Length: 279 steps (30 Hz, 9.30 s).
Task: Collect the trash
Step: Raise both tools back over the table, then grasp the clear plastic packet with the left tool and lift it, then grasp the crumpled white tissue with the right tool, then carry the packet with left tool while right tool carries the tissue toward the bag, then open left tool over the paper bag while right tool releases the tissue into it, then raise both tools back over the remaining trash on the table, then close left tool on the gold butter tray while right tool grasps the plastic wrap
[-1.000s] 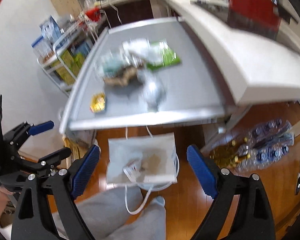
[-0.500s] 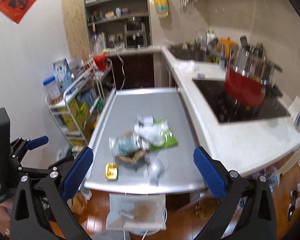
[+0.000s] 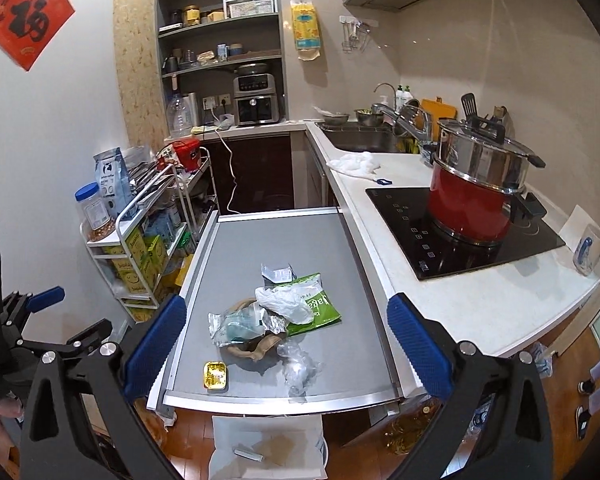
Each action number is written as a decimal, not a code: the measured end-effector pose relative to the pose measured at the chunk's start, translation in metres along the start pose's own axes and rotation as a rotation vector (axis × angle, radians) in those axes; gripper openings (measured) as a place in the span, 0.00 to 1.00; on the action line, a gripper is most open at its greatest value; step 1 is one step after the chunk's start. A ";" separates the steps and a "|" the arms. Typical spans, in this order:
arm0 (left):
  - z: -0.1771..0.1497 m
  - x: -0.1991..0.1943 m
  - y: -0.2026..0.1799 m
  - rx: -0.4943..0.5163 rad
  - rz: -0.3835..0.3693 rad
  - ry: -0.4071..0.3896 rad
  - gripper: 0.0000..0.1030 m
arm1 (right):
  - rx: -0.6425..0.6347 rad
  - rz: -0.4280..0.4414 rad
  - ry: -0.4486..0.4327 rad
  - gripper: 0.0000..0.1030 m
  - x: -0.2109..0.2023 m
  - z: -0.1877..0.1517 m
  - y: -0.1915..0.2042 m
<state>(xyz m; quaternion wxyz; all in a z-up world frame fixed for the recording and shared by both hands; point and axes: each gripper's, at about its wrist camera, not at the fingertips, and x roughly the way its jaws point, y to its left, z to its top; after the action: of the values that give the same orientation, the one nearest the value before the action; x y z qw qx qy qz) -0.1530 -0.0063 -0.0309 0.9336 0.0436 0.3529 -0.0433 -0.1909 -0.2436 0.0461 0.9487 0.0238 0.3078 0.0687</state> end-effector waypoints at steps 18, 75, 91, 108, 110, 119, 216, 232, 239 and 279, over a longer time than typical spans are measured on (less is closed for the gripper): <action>0.009 0.040 -0.019 0.132 -0.091 0.047 0.97 | 0.027 -0.040 0.097 0.96 0.043 -0.004 0.002; 0.030 0.214 0.002 0.184 -0.422 0.286 0.51 | -0.016 -0.036 0.561 0.96 0.319 -0.002 0.019; 0.033 0.213 0.023 0.122 -0.396 0.275 0.51 | 0.097 0.079 0.571 0.43 0.321 -0.003 0.003; 0.048 0.192 0.029 0.086 -0.399 0.220 0.51 | 0.164 0.088 0.460 0.42 0.270 0.020 -0.020; 0.051 0.186 0.030 0.081 -0.399 0.205 0.51 | 0.160 0.089 0.434 0.42 0.258 0.025 -0.021; 0.064 0.154 0.027 0.067 -0.383 0.134 0.51 | 0.126 0.098 0.325 0.42 0.208 0.045 -0.021; -0.065 0.132 -0.052 0.072 -0.272 0.236 0.87 | -0.053 -0.012 0.465 0.91 0.193 -0.086 -0.016; -0.068 0.165 -0.057 0.072 -0.221 0.298 0.87 | -0.046 0.024 0.530 0.88 0.230 -0.089 -0.013; -0.067 0.169 -0.060 0.065 -0.206 0.305 0.87 | -0.086 0.026 0.548 0.84 0.238 -0.093 -0.009; -0.036 0.120 -0.037 -0.065 -0.186 0.234 0.97 | -0.055 0.024 0.409 0.96 0.183 -0.061 -0.023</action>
<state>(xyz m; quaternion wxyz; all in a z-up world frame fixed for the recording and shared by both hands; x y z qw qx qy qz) -0.0907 -0.0446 -0.1393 0.8790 -0.0150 0.4631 -0.1127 -0.0775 -0.2401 -0.1112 0.8658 -0.0128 0.4917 0.0918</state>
